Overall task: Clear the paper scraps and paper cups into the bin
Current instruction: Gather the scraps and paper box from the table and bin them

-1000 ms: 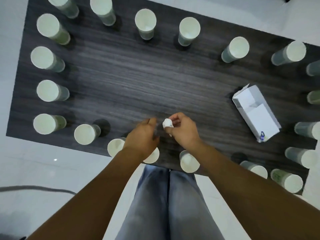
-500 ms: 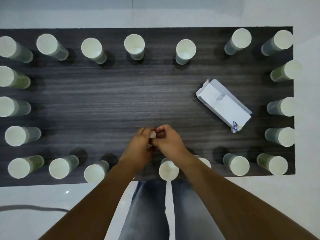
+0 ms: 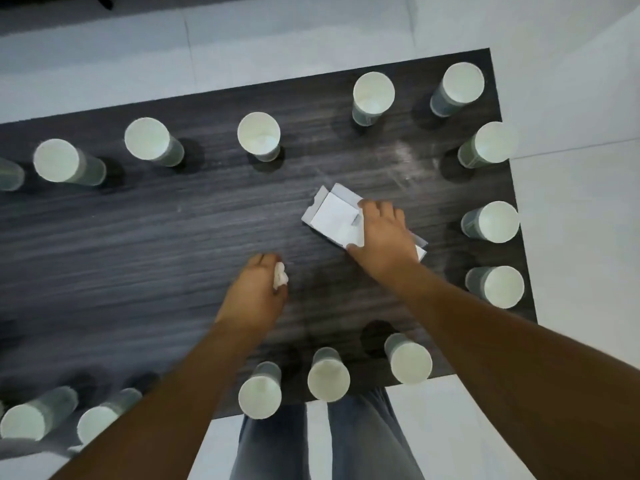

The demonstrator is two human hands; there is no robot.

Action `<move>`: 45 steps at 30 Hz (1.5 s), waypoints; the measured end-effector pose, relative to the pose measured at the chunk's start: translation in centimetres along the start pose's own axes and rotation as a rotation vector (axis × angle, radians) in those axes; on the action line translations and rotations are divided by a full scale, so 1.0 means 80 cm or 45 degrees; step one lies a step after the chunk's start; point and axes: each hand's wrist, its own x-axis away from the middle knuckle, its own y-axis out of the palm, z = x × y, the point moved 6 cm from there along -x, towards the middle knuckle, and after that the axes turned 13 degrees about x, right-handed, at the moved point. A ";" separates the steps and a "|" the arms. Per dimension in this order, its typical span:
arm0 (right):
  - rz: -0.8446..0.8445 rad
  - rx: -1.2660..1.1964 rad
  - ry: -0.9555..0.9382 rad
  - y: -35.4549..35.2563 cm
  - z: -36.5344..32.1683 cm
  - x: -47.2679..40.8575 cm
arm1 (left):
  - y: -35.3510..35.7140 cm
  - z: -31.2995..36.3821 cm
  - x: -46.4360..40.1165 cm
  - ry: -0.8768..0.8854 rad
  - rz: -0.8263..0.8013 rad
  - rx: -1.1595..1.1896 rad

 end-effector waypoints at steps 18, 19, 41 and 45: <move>-0.107 0.054 -0.070 0.074 0.003 0.025 | 0.034 0.019 -0.010 0.035 -0.042 -0.176; -0.080 0.058 -0.068 0.071 0.001 0.031 | 0.033 0.020 -0.005 0.054 -0.046 -0.185; 0.355 -0.287 0.658 -0.090 0.067 0.478 | -0.003 0.224 0.322 0.798 -0.322 -0.528; 0.344 -0.445 0.870 -0.052 0.114 0.590 | 0.080 0.265 0.398 0.946 -0.487 -0.652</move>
